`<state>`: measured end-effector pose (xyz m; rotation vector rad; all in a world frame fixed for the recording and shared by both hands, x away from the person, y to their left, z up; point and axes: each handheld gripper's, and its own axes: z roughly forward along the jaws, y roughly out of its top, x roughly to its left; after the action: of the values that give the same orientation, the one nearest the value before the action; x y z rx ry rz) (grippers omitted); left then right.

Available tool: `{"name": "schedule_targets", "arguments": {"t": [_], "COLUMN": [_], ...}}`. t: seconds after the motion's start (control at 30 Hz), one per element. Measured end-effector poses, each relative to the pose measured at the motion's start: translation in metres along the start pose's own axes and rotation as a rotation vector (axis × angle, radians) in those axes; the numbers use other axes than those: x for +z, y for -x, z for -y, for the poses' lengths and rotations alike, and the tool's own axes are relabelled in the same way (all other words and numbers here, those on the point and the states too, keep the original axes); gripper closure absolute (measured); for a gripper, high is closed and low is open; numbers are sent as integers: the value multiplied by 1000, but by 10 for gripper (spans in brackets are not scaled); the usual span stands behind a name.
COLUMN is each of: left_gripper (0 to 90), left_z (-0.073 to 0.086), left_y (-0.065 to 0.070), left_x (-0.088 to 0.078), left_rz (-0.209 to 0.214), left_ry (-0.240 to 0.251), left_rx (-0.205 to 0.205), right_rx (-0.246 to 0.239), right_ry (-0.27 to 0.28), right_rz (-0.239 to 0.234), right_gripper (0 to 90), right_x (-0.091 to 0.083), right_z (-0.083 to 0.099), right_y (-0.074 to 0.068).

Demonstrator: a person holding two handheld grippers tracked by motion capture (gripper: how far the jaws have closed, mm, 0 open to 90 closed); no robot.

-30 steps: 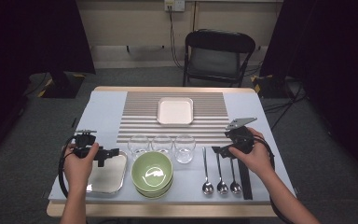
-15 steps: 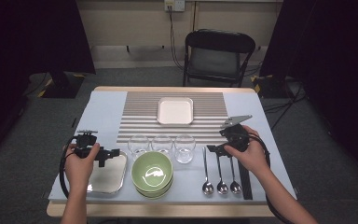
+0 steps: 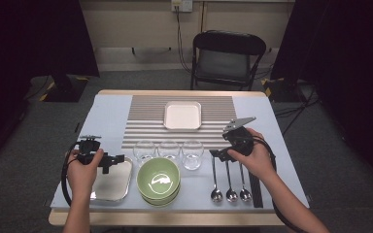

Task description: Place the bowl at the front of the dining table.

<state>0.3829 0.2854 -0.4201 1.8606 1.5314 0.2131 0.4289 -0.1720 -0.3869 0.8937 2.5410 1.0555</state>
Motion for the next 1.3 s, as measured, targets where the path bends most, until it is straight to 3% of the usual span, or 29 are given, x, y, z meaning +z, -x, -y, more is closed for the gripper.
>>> {"name": "schedule_targets", "arguments": {"t": [1.3], "left_gripper": [227], "left_z": [0], "left_y": [2], "left_x": [-2], "left_rz": [10], "left_ry": [8], "left_rx": [10], "right_rx": [-68], "right_ry": [5], "right_rz": [-73], "right_gripper": [176], "right_x": [12], "right_z": [-41], "right_y": [-28]}}
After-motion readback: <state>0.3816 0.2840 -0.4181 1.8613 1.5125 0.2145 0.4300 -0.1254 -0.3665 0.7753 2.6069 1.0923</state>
